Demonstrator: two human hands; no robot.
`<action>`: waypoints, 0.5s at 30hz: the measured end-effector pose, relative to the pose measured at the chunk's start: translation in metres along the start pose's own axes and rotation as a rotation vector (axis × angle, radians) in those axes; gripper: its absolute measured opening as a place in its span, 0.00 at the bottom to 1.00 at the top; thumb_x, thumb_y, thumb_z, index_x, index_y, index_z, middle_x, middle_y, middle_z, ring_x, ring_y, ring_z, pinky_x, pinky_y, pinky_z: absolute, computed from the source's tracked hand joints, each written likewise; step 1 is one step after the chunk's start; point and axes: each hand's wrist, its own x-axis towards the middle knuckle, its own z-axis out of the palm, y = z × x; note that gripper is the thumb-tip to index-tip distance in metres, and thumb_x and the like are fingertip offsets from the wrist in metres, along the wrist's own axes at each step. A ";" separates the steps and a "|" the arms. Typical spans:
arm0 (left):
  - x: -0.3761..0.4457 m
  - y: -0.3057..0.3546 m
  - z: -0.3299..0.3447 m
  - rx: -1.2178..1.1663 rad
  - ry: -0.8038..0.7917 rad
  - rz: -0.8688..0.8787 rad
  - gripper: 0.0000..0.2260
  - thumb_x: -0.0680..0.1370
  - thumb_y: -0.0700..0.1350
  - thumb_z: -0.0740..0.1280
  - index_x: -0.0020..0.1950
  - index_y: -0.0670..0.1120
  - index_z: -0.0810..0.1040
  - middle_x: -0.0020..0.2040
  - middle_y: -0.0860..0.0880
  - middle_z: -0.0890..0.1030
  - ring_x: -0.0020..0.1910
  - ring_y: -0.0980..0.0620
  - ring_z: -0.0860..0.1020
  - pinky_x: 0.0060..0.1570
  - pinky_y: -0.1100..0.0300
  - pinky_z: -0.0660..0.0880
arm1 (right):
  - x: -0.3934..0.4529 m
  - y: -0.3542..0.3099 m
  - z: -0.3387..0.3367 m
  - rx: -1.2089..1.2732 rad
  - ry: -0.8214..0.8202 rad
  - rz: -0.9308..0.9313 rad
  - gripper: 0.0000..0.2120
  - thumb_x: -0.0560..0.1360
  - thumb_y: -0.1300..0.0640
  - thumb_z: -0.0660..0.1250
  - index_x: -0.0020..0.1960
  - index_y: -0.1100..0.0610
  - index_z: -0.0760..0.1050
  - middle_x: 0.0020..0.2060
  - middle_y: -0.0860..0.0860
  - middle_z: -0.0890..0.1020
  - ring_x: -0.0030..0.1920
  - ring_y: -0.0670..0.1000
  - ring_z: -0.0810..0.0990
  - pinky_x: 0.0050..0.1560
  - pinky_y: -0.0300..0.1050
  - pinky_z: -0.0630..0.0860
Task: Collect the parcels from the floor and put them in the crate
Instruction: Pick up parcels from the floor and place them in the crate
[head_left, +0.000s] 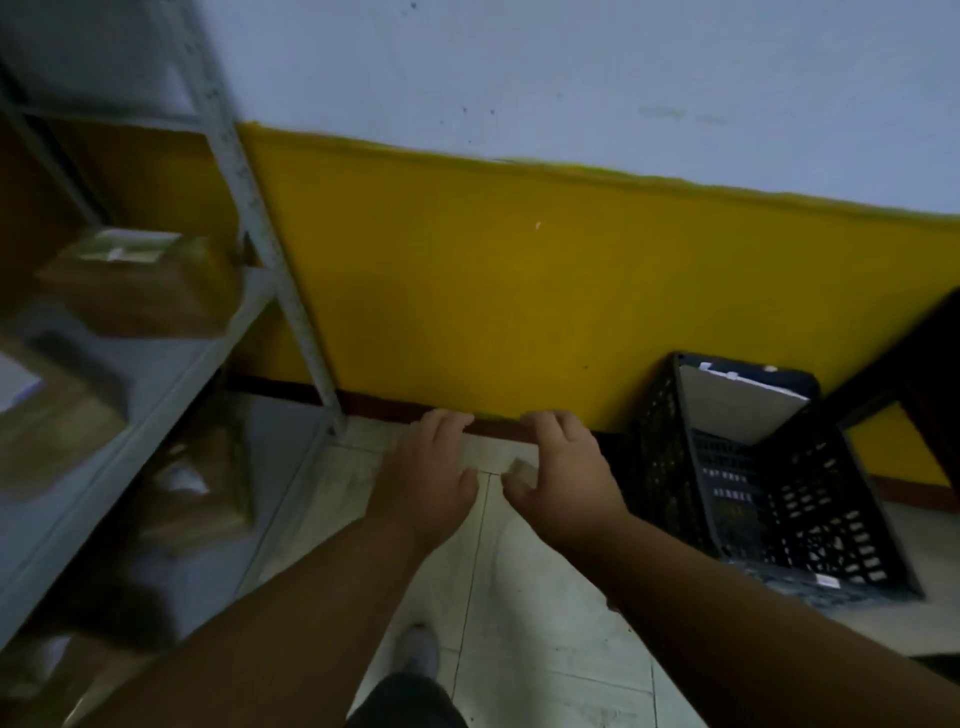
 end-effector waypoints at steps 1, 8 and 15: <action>0.025 -0.006 -0.001 0.003 -0.011 0.019 0.23 0.76 0.47 0.66 0.71 0.47 0.69 0.67 0.47 0.71 0.63 0.46 0.72 0.60 0.47 0.71 | 0.018 0.000 -0.001 0.003 0.008 0.025 0.29 0.74 0.47 0.70 0.73 0.50 0.64 0.68 0.51 0.68 0.67 0.53 0.68 0.63 0.49 0.72; 0.135 -0.055 0.060 0.017 -0.117 -0.075 0.22 0.76 0.48 0.67 0.69 0.46 0.71 0.64 0.46 0.73 0.61 0.44 0.73 0.58 0.49 0.71 | 0.140 0.045 0.037 0.047 -0.005 0.141 0.25 0.75 0.50 0.70 0.70 0.50 0.68 0.66 0.50 0.70 0.64 0.49 0.69 0.60 0.42 0.70; 0.216 -0.111 0.247 -0.023 -0.226 -0.143 0.25 0.77 0.50 0.66 0.73 0.51 0.64 0.71 0.50 0.67 0.69 0.50 0.66 0.66 0.56 0.62 | 0.265 0.148 0.228 0.144 -0.029 0.306 0.26 0.75 0.59 0.68 0.71 0.45 0.67 0.76 0.51 0.58 0.73 0.51 0.65 0.67 0.56 0.71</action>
